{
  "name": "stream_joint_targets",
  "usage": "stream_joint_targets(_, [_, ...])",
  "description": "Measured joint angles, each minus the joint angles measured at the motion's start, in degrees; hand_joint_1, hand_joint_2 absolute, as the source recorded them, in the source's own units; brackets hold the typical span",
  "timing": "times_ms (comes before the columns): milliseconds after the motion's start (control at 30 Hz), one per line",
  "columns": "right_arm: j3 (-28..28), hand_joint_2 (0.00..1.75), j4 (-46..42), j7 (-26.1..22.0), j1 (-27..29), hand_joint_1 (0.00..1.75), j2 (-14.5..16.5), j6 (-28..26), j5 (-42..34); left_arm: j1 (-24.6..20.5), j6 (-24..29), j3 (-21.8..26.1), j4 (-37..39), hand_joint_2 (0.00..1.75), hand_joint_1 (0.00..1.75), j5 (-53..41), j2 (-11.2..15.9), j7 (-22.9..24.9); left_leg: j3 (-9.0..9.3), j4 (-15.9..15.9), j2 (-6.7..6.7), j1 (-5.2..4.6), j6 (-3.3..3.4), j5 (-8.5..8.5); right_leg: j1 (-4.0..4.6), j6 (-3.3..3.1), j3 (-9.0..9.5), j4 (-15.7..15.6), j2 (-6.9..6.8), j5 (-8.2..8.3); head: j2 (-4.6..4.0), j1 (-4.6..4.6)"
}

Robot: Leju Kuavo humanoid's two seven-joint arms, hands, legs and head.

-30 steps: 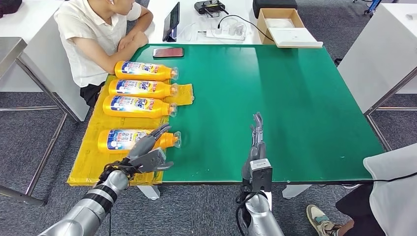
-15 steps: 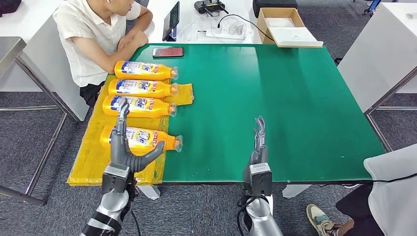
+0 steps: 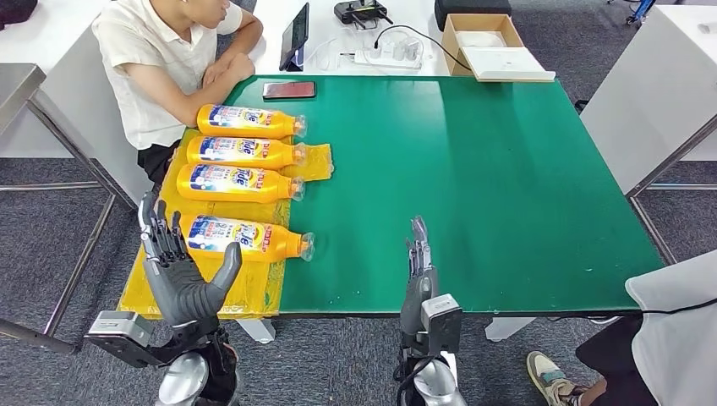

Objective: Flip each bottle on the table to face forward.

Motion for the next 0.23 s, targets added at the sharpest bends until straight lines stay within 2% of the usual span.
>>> stream_joint_targets(67, [0.38,0.0,0.2,0.66,0.38,0.0,-0.01,-0.11,0.23,0.69,-0.87,-0.02,0.39,0.87,0.0,0.9,-0.01,0.55,0.0,0.0,0.0,0.0,0.0,0.0,0.0,0.0,0.0,0.0,0.0,0.0,0.0,-0.01])
stream_joint_targets(133, [0.93,0.0,0.27,1.33,0.64,0.0,-0.03,-0.64,1.03,1.15,-1.8,-0.07,0.64,1.75,0.0,1.86,-0.01,1.48,0.0,0.0,0.0,0.0,0.0,0.0,0.0,0.0,-0.01,0.0,0.0,0.0,-0.01,-0.01])
stream_joint_targets(233, [1.9,0.0,0.16,1.73,1.04,0.0,-0.12,-2.46,2.86,1.54,-2.92,-0.36,0.84,1.75,0.0,2.91,-0.02,2.58,0.0,0.0,0.0,0.0,0.0,0.0,0.01,0.0,-0.01,0.0,0.0,0.0,-0.01,-0.01])
